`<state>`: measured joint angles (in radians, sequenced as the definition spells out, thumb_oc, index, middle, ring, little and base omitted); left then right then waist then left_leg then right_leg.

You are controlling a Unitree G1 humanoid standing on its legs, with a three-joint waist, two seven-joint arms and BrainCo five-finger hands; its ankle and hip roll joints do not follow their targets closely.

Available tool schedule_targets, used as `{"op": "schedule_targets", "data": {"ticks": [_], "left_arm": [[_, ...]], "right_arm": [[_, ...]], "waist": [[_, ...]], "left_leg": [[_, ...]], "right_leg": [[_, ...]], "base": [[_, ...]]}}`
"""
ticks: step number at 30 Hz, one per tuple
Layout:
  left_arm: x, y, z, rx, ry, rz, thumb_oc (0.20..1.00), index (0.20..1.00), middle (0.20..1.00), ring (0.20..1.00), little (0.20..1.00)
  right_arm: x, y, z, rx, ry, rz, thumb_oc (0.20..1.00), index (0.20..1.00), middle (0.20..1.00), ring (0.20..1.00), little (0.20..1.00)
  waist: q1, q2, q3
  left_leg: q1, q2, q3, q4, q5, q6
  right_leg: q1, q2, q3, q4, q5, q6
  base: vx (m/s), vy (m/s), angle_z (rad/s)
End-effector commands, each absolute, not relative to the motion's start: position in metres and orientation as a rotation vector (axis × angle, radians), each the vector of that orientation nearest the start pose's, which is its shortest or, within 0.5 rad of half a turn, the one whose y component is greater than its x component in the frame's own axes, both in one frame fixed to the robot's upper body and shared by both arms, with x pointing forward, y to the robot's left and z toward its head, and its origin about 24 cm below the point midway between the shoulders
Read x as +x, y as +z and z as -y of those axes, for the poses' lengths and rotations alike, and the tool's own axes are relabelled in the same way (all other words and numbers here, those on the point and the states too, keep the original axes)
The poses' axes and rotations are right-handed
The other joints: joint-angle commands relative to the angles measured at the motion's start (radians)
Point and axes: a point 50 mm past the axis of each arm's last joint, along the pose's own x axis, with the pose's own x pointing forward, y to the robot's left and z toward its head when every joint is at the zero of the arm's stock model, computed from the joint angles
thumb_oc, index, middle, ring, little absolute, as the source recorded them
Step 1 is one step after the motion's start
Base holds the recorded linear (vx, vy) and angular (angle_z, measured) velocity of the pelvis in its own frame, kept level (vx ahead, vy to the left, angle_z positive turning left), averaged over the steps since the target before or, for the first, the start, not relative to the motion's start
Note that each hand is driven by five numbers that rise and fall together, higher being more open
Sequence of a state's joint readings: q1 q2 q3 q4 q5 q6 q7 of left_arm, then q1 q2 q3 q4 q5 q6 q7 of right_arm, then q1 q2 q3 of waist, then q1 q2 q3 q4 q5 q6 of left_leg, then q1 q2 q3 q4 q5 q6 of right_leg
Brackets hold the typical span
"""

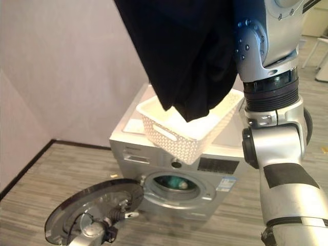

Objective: Grab the laundry basket,head to the washer,open it,put in the laundry and shut it.

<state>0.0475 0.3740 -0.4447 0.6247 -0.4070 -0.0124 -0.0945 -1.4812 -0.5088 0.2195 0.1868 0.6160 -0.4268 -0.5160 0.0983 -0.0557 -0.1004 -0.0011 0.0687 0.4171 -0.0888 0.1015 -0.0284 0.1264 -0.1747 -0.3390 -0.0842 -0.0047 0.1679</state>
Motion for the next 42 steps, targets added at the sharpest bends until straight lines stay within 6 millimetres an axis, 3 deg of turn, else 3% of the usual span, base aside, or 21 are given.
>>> {"op": "schedule_targets", "data": {"ticks": [1, 10, 11, 16, 24, 26, 29, 30, 31, 32, 33, 34, 36, 37, 38, 41, 42], "left_arm": [[0.193, -0.067, -0.191, -0.008, -0.307, -0.572, 1.0, 1.0, 1.0, 1.0, 1.0], [0.196, -0.027, -0.202, -0.175, -0.286, -0.429, 1.0, 1.0, 1.0, 1.0, 1.0], [0.201, -0.009, -0.205, -0.22, -0.279, -0.35, 1.0, 1.0, 1.0, 1.0, 1.0], [0.211, 0.014, -0.207, -0.263, -0.279, -0.228, 1.0, 1.0, 1.0, 1.0, 1.0], [0.219, 0.047, -0.206, -0.329, -0.309, -0.062, 1.0, 1.0, 1.0, 1.0, 1.0], [0.23, 0.075, -0.202, -0.342, -0.317, 0.093, 1.0, 1.0, 1.0, 1.0, 1.0], [0.234, 0.085, -0.203, -0.335, -0.315, 0.149, 1.0, 1.0, 1.0, 1.0, 1.0], [0.239, 0.101, -0.207, -0.308, -0.307, 0.227, 1.0, 1.0, 1.0, 1.0, 1.0], [0.239, 0.101, -0.207, -0.308, -0.307, 0.228, 1.0, 1.0, 1.0, 1.0, 1.0], [0.245, 0.119, -0.217, -0.255, -0.28, 0.312, 1.0, 1.0, 1.0, 1.0, 1.0], [0.245, 0.119, -0.217, -0.255, -0.28, 0.312, 1.0, 1.0, 1.0, 1.0, 1.0], [0.251, 0.137, -0.224, -0.203, -0.255, 0.387, 1.0, 1.0, 1.0, 1.0, 1.0], [0.254, 0.149, -0.226, -0.168, -0.253, 0.434, 1.0, 1.0, 1.0, 1.0, 1.0], [0.254, 0.149, -0.226, -0.168, -0.253, 0.435, 1.0, 1.0, 1.0, 1.0, 1.0], [0.253, 0.165, -0.223, -0.126, -0.295, 0.49, 1.0, 1.0, 1.0, 1.0, 1.0], [0.254, 0.174, -0.218, -0.121, -0.329, 0.518, 1.0, 1.0, 1.0, 1.0, 1.0], [0.253, 0.187, -0.211, -0.073, -0.388, 0.554, 1.0, 1.0, 1.0, 1.0, 1.0]], "right_arm": [[0.243, 0.495, 0.125, 0.364, 0.15, 1.493, 0.2, 0.2, 0.2, 0.2, 0.2], [0.255, 0.475, 0.108, 0.394, 0.288, 1.402, 0.2, 0.2, 0.2, 0.2, 0.2], [0.258, 0.459, 0.109, 0.426, 0.304, 1.384, 0.2, 0.2, 0.2, 0.2, 0.2], [0.271, 0.426, 0.12, 0.43, 0.265, 1.313, 0.2, 0.2, 0.2, 0.2, 0.2], [0.289, 0.422, 0.12, 0.411, 0.242, 1.237, 0.2, 0.2, 0.2, 0.2, 0.2], [0.302, 0.421, 0.12, 0.404, 0.218, 1.185, 0.2, 0.2, 0.2, 0.2, 0.2], [0.304, 0.423, 0.119, 0.395, 0.223, 1.177, 0.2, 0.2, 0.2, 0.2, 0.2], [0.309, 0.422, 0.122, 0.384, 0.208, 1.16, 0.2, 0.2, 0.2, 0.2, 0.2], [0.309, 0.423, 0.122, 0.384, 0.209, 1.161, 0.2, 0.2, 0.2, 0.2, 0.2], [0.313, 0.421, 0.119, 0.37, 0.221, 1.14, 0.2, 0.2, 0.2, 0.2, 0.2], [0.313, 0.421, 0.119, 0.37, 0.221, 1.14, 0.2, 0.2, 0.2, 0.2, 0.2], [0.314, 0.42, 0.115, 0.356, 0.241, 1.13, 0.2, 0.2, 0.2, 0.2, 0.2], [0.314, 0.418, 0.113, 0.34, 0.251, 1.126, 0.2, 0.2, 0.2, 0.2, 0.2], [0.314, 0.419, 0.113, 0.34, 0.251, 1.127, 0.2, 0.2, 0.2, 0.2, 0.2], [0.316, 0.416, 0.112, 0.33, 0.264, 1.115, 0.2, 0.2, 0.2, 0.2, 0.2], [0.321, 0.414, 0.11, 0.325, 0.261, 1.09, 0.2, 0.2, 0.2, 0.2, 0.2], [0.324, 0.415, 0.112, 0.3, 0.254, 1.075, 0.2, 0.2, 0.2, 0.2, 0.2]], "waist": [[0.024, -0.017, -0.013], [0.025, -0.021, -0.005], [0.028, -0.018, 0.003], [0.035, -0.017, 0.013], [0.052, -0.019, 0.013], [0.06, -0.024, 0.01], [0.062, -0.025, 0.012], [0.065, -0.026, 0.012], [0.065, -0.026, 0.012], [0.068, -0.027, 0.011], [0.068, -0.027, 0.012], [0.071, -0.025, 0.011], [0.075, -0.025, 0.014], [0.075, -0.025, 0.014], [0.079, -0.023, 0.015], [0.079, -0.024, 0.015], [0.081, -0.022, 0.017]], "left_leg": [[0.021, 0.001, -0.051, 0.014, 0.0, -0.047], [0.02, 0.007, -0.059, 0.012, 0.006, -0.05], [0.021, 0.009, -0.063, 0.012, 0.007, -0.049], [0.024, 0.009, -0.075, 0.013, 0.006, -0.046], [0.017, 0.009, -0.084, 0.014, 0.012, -0.049], [0.011, 0.01, -0.09, 0.012, 0.015, -0.053], [0.009, 0.011, -0.092, 0.011, 0.018, -0.055], [0.005, 0.01, -0.096, 0.01, 0.02, -0.058], [0.005, 0.01, -0.096, 0.01, 0.02, -0.058], [0.002, 0.011, -0.101, 0.009, 0.022, -0.061], [0.002, 0.011, -0.101, 0.009, 0.022, -0.061], [0.0, 0.012, -0.104, 0.008, 0.024, -0.064], [-0.001, 0.012, -0.107, 0.008, 0.024, -0.065], [-0.001, 0.012, -0.107, 0.008, 0.024, -0.065], [-0.001, 0.011, -0.111, 0.007, 0.022, -0.064], [0.0, 0.009, -0.112, 0.006, 0.02, -0.064], [-0.001, 0.009, -0.115, 0.006, 0.019, -0.064]], "right_leg": [[-0.026, 0.016, 0.002, 0.012, 0.086, -0.005], [-0.027, 0.021, 0.001, 0.011, 0.086, -0.01], [-0.024, 0.023, -0.003, 0.017, 0.079, -0.014], [-0.015, 0.022, -0.016, 0.024, 0.066, -0.02], [-0.01, 0.019, -0.032, 0.019, 0.064, -0.022], [-0.008, 0.018, -0.037, 0.013, 0.065, -0.023], [-0.007, 0.018, -0.041, 0.01, 0.066, -0.023], [-0.008, 0.017, -0.046, 0.009, 0.067, -0.023], [-0.008, 0.017, -0.046, 0.009, 0.067, -0.023], [-0.008, 0.016, -0.05, 0.008, 0.067, -0.024], [-0.008, 0.016, -0.05, 0.008, 0.067, -0.024], [-0.008, 0.015, -0.052, 0.007, 0.068, -0.025], [-0.006, 0.015, -0.054, 0.006, 0.067, -0.025], [-0.005, 0.015, -0.055, 0.006, 0.067, -0.025], [-0.004, 0.015, -0.058, 0.006, 0.067, -0.025], [-0.002, 0.014, -0.059, 0.006, 0.067, -0.025], [-0.003, 0.014, -0.06, 0.005, 0.069, -0.023]], "base": [[0.0, 0.0, 0.0], [0.0, 0.0, 0.0], [0.0, 0.0, 0.0], [-0.02, -0.008, 0.12], [-0.01, -0.002, 0.02], [-0.02, -0.004, 0.09], [-0.01, -0.01, 0.13], [0.0, 0.0, 0.0], [0.0, 0.0, 0.0], [0.0, -0.002, 0.04], [0.01, 0.0, 0.05], [0.0, 0.0, 0.0], [0.0, 0.005, 0.07], [0.01, 0.009, 0.15], [0.02, 0.01, 0.15], [0.01, 0.009, 0.07], [0.0, 0.0, 0.0]]}}
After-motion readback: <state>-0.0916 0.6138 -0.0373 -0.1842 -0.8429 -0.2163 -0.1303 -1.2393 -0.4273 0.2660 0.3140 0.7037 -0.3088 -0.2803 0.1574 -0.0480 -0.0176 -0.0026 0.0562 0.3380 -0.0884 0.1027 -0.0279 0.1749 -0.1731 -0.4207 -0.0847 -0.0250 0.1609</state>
